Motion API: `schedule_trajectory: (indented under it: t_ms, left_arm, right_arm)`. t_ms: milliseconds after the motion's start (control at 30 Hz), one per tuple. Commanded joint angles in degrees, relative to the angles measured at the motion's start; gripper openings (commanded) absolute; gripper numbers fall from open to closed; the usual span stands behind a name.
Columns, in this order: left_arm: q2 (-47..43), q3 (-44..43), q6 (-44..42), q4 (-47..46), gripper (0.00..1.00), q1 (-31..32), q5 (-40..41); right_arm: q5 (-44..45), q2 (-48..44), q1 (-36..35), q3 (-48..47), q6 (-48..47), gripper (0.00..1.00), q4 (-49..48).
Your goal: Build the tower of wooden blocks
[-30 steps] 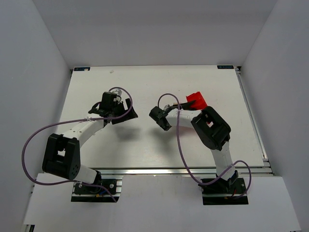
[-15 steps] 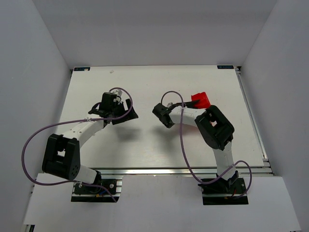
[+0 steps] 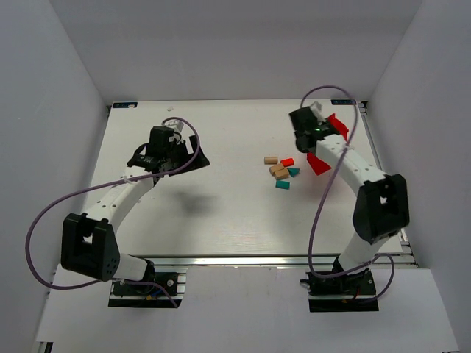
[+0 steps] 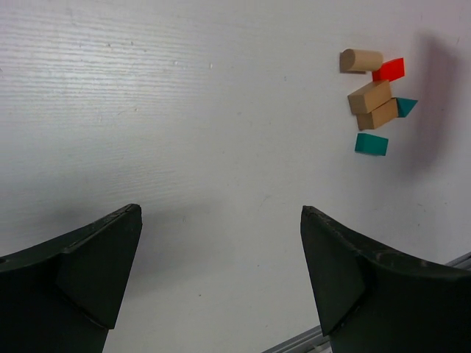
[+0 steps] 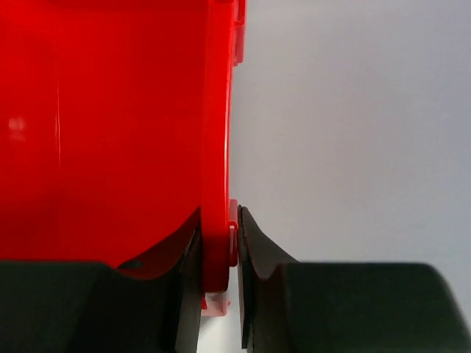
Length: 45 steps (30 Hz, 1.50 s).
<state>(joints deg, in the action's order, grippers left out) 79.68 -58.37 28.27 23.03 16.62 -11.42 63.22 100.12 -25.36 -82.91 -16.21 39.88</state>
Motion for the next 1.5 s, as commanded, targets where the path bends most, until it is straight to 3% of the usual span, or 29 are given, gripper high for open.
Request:
schedule_trajectory:
  t_ms: [0,67,233,400,533,667,700,767,800,1067,1267,1367,1467]
  left_arm:
    - [-3.0,-4.6,-2.1,4.2,0.98,0.1,1.2]
    - [-3.6,-5.4,-2.4,5.9,0.98,-0.1,1.8]
    - [-5.9,-6.1,-3.0,7.2,0.98,-0.5,2.4]
    - [-8.9,-4.4,-3.0,7.0,0.98,-1.0,4.4]
    - [-9.3,-4.2,-3.2,7.8,0.98,-0.9,4.5]
    - [-9.2,-4.2,-3.1,8.7,0.98,-1.0,4.6]
    - [-9.3,-4.3,-3.0,8.7,0.98,-1.0,4.6]
    - [-9.5,-4.2,-3.0,8.6,0.98,-0.9,4.4]
    - [-9.7,-4.3,-3.0,8.6,0.98,-0.9,4.3]
    - [-12.8,-3.9,-2.9,10.7,0.98,-0.9,5.5]
    - [-14.3,-4.0,-1.9,14.6,0.98,-0.9,7.9]
    - [-14.9,-3.6,-1.9,15.5,0.98,-0.9,7.9]
    - [-15.2,-3.3,-2.3,16.0,0.98,-0.9,8.1]
  right_arm:
    - [-14.7,-5.7,6.7,5.6,11.0,0.00,-9.4]
    - [-21.2,-6.9,11.6,10.5,10.5,0.00,-16.0]
    - [-33.7,-4.7,21.4,11.1,13.5,0.00,-19.6]
    - [-40.3,-1.0,27.6,11.4,14.2,0.00,-23.1]
    - [-45.7,0.3,30.4,11.6,14.4,0.13,-24.5]
    - [-46.7,0.5,31.3,11.4,13.2,0.31,-24.8]
    - [-47.1,0.2,31.5,11.2,12.8,0.49,-24.5]
    - [-48.7,-1.2,31.7,10.1,12.6,0.69,-23.0]
    - [-49.2,-1.9,31.6,10.0,12.2,0.89,-22.7]
    - [-56.0,-12.3,28.7,7.9,10.7,0.89,-16.5]
    - [-58.9,-16.5,14.7,11.7,10.1,0.89,-14.0]
    - [-60.5,-14.1,6.7,13.0,10.1,0.89,-14.2]
    - [-59.4,-8.5,3.4,11.0,9.5,0.89,-13.8]
